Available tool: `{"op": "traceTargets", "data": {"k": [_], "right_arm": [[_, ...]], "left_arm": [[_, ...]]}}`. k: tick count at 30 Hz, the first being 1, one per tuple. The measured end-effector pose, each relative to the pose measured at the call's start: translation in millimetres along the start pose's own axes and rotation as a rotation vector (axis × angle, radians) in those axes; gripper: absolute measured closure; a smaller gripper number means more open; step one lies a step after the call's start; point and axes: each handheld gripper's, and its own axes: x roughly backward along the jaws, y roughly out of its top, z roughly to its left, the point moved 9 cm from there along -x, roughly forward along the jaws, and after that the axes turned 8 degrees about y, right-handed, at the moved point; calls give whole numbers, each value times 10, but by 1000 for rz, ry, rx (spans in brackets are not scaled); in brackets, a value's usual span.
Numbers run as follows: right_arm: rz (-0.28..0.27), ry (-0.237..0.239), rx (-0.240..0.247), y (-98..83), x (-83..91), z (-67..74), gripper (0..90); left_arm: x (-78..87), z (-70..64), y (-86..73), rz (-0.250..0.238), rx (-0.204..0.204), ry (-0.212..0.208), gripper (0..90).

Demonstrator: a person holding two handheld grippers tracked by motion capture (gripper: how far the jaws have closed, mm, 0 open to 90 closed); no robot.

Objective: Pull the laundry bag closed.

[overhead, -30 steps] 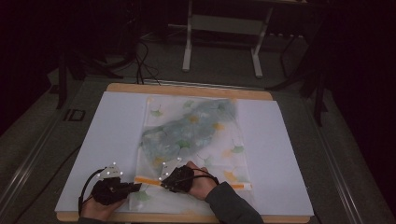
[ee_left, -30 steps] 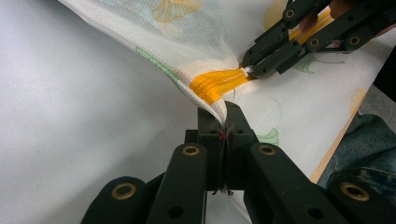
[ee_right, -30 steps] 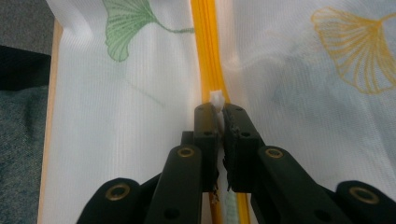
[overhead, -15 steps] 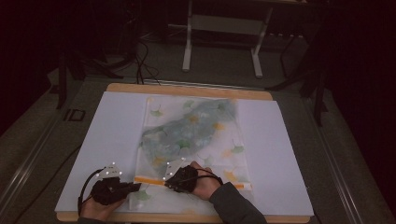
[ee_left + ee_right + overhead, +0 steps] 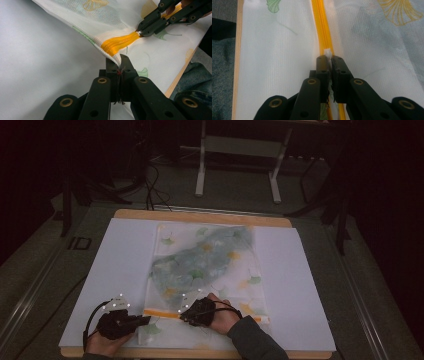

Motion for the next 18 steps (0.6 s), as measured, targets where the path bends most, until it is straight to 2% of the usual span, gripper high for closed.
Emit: {"op": "traceTargets", "data": {"k": [18], "right_arm": [[22, 0, 4, -72, 57, -10, 854]], "left_arm": [[9, 6, 4, -3, -3, 2, 883]]}}
